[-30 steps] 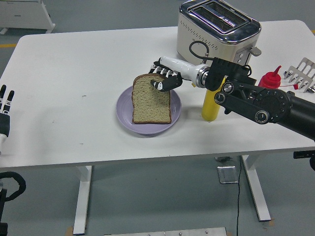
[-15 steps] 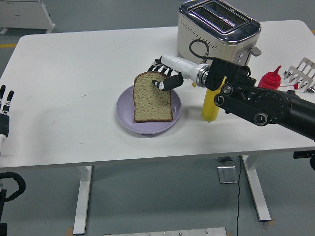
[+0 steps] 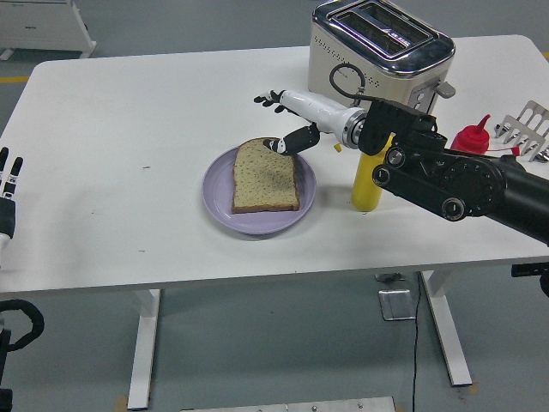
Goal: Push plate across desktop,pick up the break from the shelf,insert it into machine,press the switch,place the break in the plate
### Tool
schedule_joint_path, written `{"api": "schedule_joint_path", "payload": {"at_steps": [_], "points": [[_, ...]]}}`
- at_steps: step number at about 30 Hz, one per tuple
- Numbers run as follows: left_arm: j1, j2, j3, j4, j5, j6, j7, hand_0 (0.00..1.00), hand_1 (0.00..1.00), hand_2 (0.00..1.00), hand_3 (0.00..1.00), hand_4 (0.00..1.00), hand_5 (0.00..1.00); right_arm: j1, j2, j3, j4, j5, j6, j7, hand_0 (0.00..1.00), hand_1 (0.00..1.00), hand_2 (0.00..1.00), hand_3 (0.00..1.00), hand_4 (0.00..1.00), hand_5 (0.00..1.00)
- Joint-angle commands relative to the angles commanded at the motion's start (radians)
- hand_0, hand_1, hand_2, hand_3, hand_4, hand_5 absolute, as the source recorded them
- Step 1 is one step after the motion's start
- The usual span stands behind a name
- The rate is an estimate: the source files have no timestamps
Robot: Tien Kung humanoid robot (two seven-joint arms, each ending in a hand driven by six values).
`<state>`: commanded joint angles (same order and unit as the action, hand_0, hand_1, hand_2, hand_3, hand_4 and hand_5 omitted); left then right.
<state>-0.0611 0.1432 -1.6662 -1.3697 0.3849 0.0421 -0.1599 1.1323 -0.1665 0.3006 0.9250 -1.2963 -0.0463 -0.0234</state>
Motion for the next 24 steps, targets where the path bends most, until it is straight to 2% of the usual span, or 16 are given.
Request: {"api": "schedule_joint_path", "payload": {"at_steps": [6,9,18,22,23,24], "points": [[0.000,0.000,-0.003,-0.001,0.000,0.000,0.000,0.842,0.847,0.907,0.784,0.583,0.998,0.000,-0.015,0.042,0.042,-0.033,-0.009,0.006,0.934,0.922,0.964,0.982,0.708,0.267],[0.001,0.001,-0.004,-0.001,0.000,0.000,0.000,0.842,0.847,0.907,0.784,0.583,0.998,0.002,-0.031,0.089,0.089,-0.067,-0.017,0.008,0.934,0.922,0.964,0.982,0.708,0.267],[0.004,0.003,-0.005,-0.001,0.000,0.000,0.000,0.843,0.849,0.910,0.783,0.581,0.998,0.016,-0.122,0.270,0.267,-0.127,-0.063,0.027,0.943,0.922,0.957,0.971,0.718,0.300],[0.005,0.004,-0.007,-0.002,0.000,0.000,0.000,0.843,0.849,0.910,0.783,0.581,0.998,-0.017,-0.199,0.380,0.362,-0.043,-0.110,0.076,0.943,0.922,0.957,0.971,0.718,0.300],[0.006,0.004,-0.007,-0.002,0.000,0.000,0.000,0.843,0.849,0.910,0.783,0.580,0.998,-0.029,-0.214,0.405,0.381,-0.016,-0.116,0.088,0.934,0.899,0.921,0.914,0.641,0.321],[0.006,0.004,-0.008,-0.002,0.000,0.000,0.000,0.843,0.849,0.910,0.783,0.580,0.998,-0.040,-0.229,0.425,0.397,0.009,-0.120,0.098,0.934,0.899,0.921,0.914,0.641,0.321]]}}
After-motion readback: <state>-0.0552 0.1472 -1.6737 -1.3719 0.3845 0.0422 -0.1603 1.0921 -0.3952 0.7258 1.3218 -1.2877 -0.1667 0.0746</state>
